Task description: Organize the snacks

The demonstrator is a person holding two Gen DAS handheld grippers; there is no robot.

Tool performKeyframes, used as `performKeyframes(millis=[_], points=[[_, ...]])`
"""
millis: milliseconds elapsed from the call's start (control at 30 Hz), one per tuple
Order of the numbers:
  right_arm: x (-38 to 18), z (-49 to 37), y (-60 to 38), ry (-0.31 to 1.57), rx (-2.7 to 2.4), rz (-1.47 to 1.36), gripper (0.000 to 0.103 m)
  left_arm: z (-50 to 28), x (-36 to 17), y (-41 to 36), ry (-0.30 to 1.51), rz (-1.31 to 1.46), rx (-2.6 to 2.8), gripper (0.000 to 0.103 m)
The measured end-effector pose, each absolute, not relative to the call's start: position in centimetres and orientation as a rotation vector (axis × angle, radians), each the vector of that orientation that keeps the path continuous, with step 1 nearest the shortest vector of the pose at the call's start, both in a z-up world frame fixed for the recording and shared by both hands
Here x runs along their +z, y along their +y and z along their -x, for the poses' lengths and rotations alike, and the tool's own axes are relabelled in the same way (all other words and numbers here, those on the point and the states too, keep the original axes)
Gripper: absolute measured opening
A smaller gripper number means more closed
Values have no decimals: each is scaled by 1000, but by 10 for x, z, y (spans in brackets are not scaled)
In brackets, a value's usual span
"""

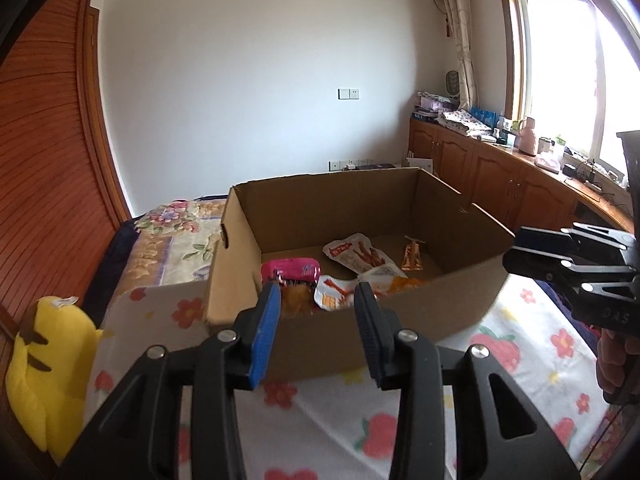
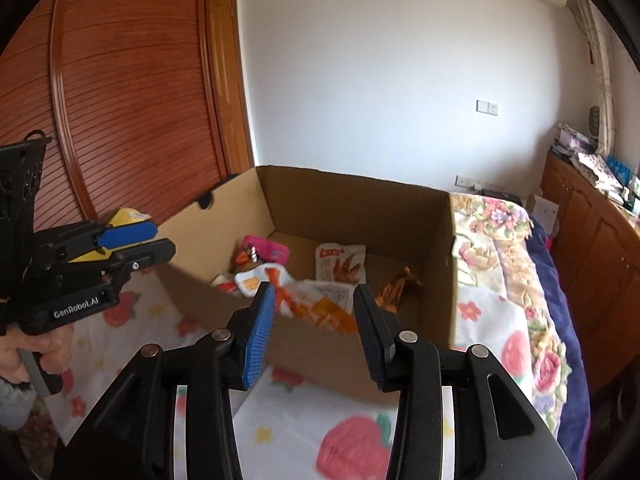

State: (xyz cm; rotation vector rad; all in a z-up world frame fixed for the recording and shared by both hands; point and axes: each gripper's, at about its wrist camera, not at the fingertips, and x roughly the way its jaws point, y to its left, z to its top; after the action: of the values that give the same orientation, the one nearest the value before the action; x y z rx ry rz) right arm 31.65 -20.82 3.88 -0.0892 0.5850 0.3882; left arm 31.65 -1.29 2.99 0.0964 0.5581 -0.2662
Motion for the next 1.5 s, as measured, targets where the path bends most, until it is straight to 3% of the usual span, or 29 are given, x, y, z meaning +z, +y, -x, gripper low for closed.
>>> performKeyframes(millis=[533, 833, 1033, 1200, 1300, 1433, 1500], points=[[41, -191, -206, 576, 308, 63, 42, -194, 35, 6, 554, -112, -231, 45], [33, -147, -198, 555, 252, 83, 56, -151, 25, 17, 539, -73, -167, 49], [26, -128, -198, 541, 196, 92, 71, -129, 21, 19, 516, -83, -122, 51], [21, -117, -205, 542, 187, 55, 87, -114, 19, 21, 507, -60, -107, 58], [18, -109, -206, 537, 182, 50, 90, -104, 18, 21, 490, -53, -94, 70], [14, -101, -205, 535, 170, 51, 92, -96, 17, 23, 478, -55, -69, 73], [13, -99, -203, 535, 163, 54, 93, -92, 16, 23, 476, -54, -61, 80]])
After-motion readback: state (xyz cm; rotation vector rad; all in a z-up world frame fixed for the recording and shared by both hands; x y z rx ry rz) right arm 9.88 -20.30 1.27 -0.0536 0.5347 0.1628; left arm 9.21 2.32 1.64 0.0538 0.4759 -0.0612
